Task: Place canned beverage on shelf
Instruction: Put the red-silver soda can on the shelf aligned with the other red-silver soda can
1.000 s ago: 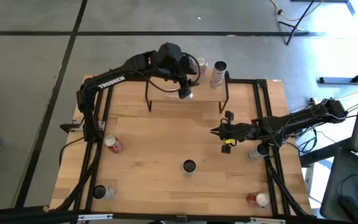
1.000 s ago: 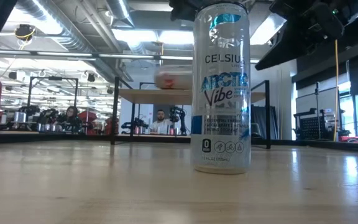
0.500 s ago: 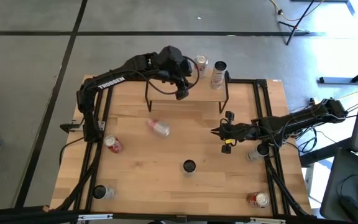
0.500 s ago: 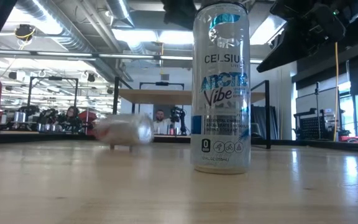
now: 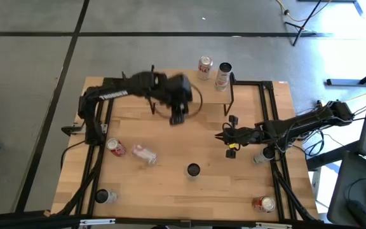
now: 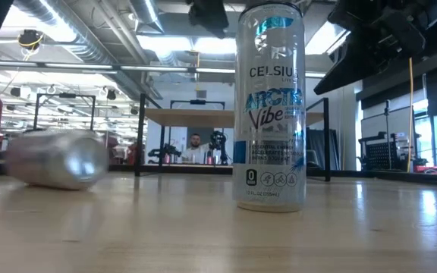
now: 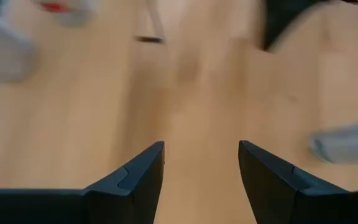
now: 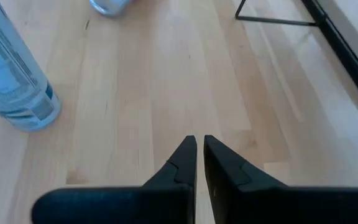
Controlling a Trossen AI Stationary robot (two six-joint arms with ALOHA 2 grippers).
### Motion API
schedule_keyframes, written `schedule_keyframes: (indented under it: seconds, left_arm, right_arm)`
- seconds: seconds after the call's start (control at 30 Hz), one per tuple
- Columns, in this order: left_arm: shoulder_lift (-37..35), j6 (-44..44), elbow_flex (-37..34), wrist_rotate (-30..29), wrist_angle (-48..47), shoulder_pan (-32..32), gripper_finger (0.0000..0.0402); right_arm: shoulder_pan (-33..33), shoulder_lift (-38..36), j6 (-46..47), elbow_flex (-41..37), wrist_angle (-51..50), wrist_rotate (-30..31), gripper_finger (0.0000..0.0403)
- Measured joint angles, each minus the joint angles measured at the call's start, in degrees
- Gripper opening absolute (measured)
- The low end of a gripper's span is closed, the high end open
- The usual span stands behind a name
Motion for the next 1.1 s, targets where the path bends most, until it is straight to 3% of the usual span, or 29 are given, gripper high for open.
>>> schedule_keyframes:
  seconds: [0.27, 0.47, 0.63, 0.87, 1.1]
  left_arm:
    - [-2.1, -9.7, -13.5, -7.4, 0.8, -13.7, 0.0192]
    - [-4.7, -21.0, -24.6, -7.6, 1.6, -22.6, 0.0192]
    - [-7.3, -34.1, -32.0, -2.2, 1.8, -29.8, 0.0192]
    - [-7.4, -55.2, -39.4, -0.7, 3.0, -38.6, 0.0192]
    - [-7.4, -74.5, -41.2, 4.1, 4.8, -43.3, 0.0192]
  right_arm:
    - [0.0, 1.6, 0.0, 0.0, 1.0, -0.2, 0.0019]
    - [0.0, 1.7, 0.0, 0.0, 2.0, -0.2, 0.0019]
    - [0.0, 1.7, -0.2, 0.0, 1.9, -0.2, 0.0019]
    - [0.0, 1.7, -0.3, 0.0, 2.0, -0.5, 0.0019]
    - [0.0, 1.7, 0.7, 0.0, 2.1, -4.8, 0.0019]
